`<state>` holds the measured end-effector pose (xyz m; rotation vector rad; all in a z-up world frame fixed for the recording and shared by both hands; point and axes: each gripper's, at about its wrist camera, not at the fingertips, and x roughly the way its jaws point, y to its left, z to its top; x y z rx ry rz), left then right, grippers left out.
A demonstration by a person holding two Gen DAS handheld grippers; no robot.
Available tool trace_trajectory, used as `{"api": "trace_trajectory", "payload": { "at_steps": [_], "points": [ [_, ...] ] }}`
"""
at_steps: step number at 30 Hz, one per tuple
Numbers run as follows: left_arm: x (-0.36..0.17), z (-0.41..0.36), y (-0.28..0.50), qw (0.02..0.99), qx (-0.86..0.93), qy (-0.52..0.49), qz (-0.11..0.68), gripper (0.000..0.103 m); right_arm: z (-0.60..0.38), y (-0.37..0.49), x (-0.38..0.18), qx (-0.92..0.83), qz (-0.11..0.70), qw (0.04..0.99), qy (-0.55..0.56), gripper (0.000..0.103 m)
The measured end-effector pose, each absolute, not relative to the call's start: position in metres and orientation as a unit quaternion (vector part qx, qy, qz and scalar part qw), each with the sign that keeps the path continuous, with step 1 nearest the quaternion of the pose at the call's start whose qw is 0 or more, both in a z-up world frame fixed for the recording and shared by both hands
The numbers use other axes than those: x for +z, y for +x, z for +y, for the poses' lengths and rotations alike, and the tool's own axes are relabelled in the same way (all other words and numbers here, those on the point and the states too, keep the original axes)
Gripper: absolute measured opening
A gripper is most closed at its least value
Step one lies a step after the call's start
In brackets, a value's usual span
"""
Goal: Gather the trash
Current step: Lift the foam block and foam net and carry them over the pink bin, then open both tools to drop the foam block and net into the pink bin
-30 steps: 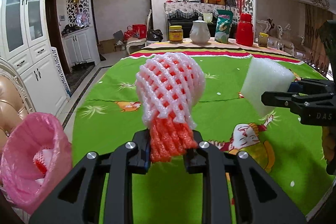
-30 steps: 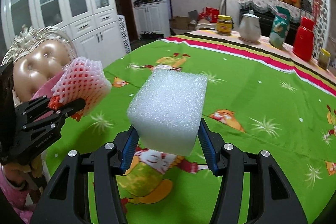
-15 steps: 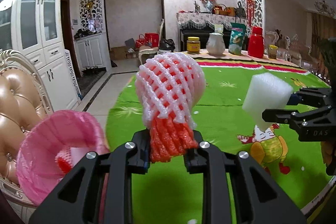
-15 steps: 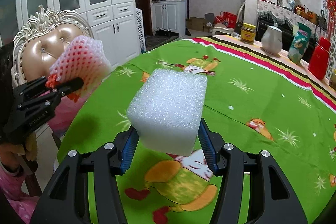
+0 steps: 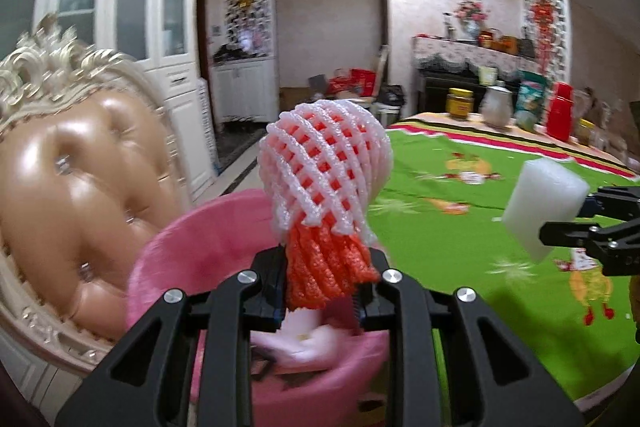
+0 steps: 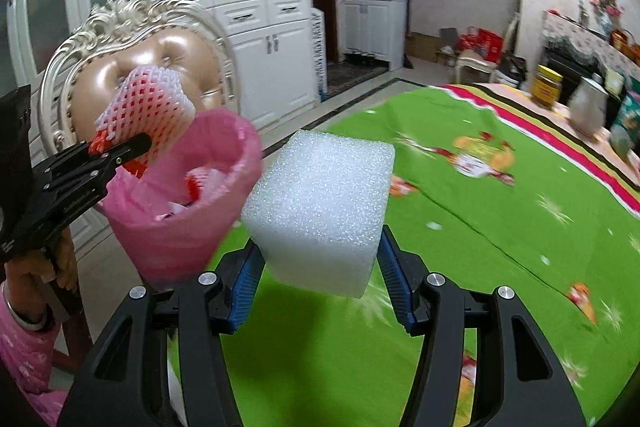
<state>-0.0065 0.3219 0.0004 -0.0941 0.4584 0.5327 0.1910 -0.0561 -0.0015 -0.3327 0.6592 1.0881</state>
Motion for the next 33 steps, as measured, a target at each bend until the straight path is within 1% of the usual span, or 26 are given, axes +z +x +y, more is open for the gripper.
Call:
{"api": "trace_trajectory", "payload": {
  "at_steps": [8,16,25,26,27,28,29,30,32,33],
  "points": [
    [-0.009,0.373,-0.038,0.925,0.286,-0.088,0.234,0.026,0.004,0.168,0.006,0.549,0.301,0.766,-0.149,0.054],
    [-0.018,0.401,-0.039,0.917,0.290,-0.117,0.248,0.026,0.066,0.143,-0.001,0.584,0.299,0.734,-0.176,0.054],
    [-0.008,0.423,-0.030,0.922,0.276,-0.115,0.248,0.028,0.095,0.133,-0.013,0.597,0.295,0.719,-0.199,0.056],
    [-0.009,0.426,-0.029,0.923,0.268,-0.117,0.252,0.030,0.095,0.134,-0.014,0.598,0.293,0.719,-0.198,0.056],
    [-0.010,0.426,-0.027,0.925,0.258,-0.116,0.255,0.038,0.098,0.132,-0.015,0.604,0.287,0.716,-0.202,0.062],
    [-0.012,0.428,-0.026,0.925,0.255,-0.116,0.257,0.043,0.101,0.131,-0.016,0.606,0.285,0.713,-0.206,0.082],
    [-0.013,0.432,-0.027,0.920,0.268,-0.119,0.259,0.058,0.103,0.130,-0.016,0.607,0.281,0.712,-0.212,0.086],
    [-0.012,0.435,-0.029,0.918,0.277,-0.121,0.257,0.070,0.102,0.131,-0.017,0.606,0.276,0.716,-0.212,0.086],
    [-0.010,0.436,-0.038,0.919,0.283,-0.122,0.245,0.073,0.096,0.133,-0.017,0.606,0.278,0.716,-0.207,0.086],
    [-0.008,0.435,-0.042,0.919,0.290,-0.116,0.241,0.080,0.089,0.135,-0.015,0.599,0.275,0.724,-0.203,0.086]
  ]
}}
